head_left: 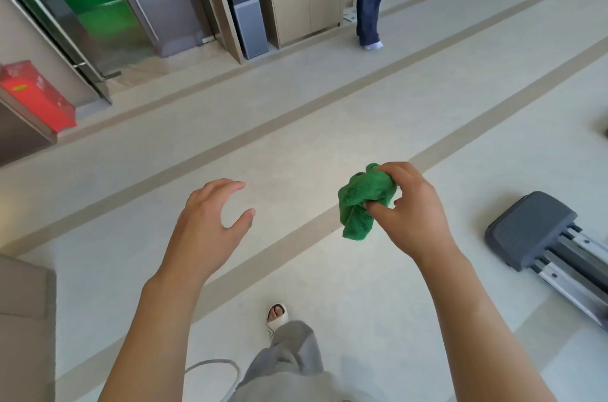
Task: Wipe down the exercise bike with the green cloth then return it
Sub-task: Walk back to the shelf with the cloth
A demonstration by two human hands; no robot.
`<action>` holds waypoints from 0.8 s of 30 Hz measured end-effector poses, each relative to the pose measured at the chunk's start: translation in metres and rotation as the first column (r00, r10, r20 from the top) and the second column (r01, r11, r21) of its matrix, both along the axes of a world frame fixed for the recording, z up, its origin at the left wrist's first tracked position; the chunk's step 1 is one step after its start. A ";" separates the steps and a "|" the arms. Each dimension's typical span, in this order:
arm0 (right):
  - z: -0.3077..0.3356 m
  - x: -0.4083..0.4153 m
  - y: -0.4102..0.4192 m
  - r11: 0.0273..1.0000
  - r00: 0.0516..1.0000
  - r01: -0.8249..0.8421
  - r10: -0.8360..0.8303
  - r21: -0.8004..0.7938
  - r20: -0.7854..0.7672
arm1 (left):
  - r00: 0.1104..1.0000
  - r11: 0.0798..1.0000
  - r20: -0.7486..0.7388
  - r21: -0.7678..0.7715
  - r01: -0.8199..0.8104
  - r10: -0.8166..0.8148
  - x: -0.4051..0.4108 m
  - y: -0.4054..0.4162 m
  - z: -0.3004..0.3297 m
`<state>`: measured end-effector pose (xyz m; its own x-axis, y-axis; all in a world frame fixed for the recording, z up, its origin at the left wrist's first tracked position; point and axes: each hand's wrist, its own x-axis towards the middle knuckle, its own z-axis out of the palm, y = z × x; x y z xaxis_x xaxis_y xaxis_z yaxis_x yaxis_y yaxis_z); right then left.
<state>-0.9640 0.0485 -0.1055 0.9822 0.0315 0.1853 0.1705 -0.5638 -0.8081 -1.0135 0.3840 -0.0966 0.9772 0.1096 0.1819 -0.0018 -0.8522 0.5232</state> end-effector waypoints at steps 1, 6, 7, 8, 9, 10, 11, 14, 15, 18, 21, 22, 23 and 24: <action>-0.001 0.009 0.005 1.000 1.000 0.007 -0.007 -0.005 -0.002 | 1.000 1.000 0.000 -0.008 0.013 -0.013 0.013 0.005 -0.003; 0.001 0.061 0.043 0.997 0.999 0.048 -0.048 -0.059 -0.011 | 0.998 0.997 0.007 -0.046 0.069 -0.069 0.087 0.042 -0.007; 0.004 0.072 0.052 0.996 0.999 0.051 -0.052 -0.067 -0.011 | 0.997 0.996 0.011 -0.052 0.074 -0.074 0.103 0.052 -0.005; 0.006 0.084 0.063 0.996 0.999 0.050 -0.051 -0.073 -0.010 | 0.997 0.995 0.017 -0.057 0.078 -0.077 0.118 0.063 -0.003; 0.009 0.096 0.075 0.996 0.999 0.050 -0.051 -0.076 -0.007 | 0.996 0.995 0.022 -0.058 0.082 -0.081 0.132 0.074 -0.001; 0.012 0.109 0.088 0.996 0.999 0.053 -0.053 -0.076 -0.003 | 0.996 0.994 0.026 -0.059 0.087 -0.085 0.146 0.086 0.001; 0.015 0.121 0.101 0.996 0.998 0.056 -0.056 -0.076 0.001 | 0.996 0.994 0.029 -0.063 0.090 -0.089 0.158 0.098 0.003; 0.024 0.153 0.139 0.994 0.998 0.061 -0.060 -0.087 0.013 | 0.995 0.991 0.035 -0.088 0.097 -0.095 0.190 0.134 0.007; 0.026 0.162 0.151 0.994 0.998 0.060 -0.059 -0.093 0.018 | 0.994 0.990 0.038 -0.096 0.101 -0.098 0.198 0.145 0.007; 0.029 0.188 0.183 0.994 0.999 0.046 -0.045 -0.096 0.020 | 0.994 0.986 0.052 -0.128 0.104 -0.098 0.220 0.173 0.005; 0.030 0.211 0.209 0.993 1.000 0.016 -0.014 -0.117 0.017 | 0.996 0.983 0.047 -0.162 0.086 -0.079 0.234 0.197 -0.001; 0.030 0.219 0.216 0.992 1.000 0.005 -0.003 -0.126 0.018 | 0.996 0.982 0.048 -0.171 0.082 -0.075 0.236 0.204 -0.004; 0.031 0.226 0.223 0.991 1.000 -0.004 0.007 -0.135 0.020 | 0.996 0.981 0.051 -0.177 0.079 -0.071 0.239 0.211 -0.007; 0.031 0.235 0.230 0.990 1.000 -0.010 0.013 -0.142 0.024 | 0.996 0.981 0.055 -0.182 0.073 -0.064 0.243 0.218 -0.009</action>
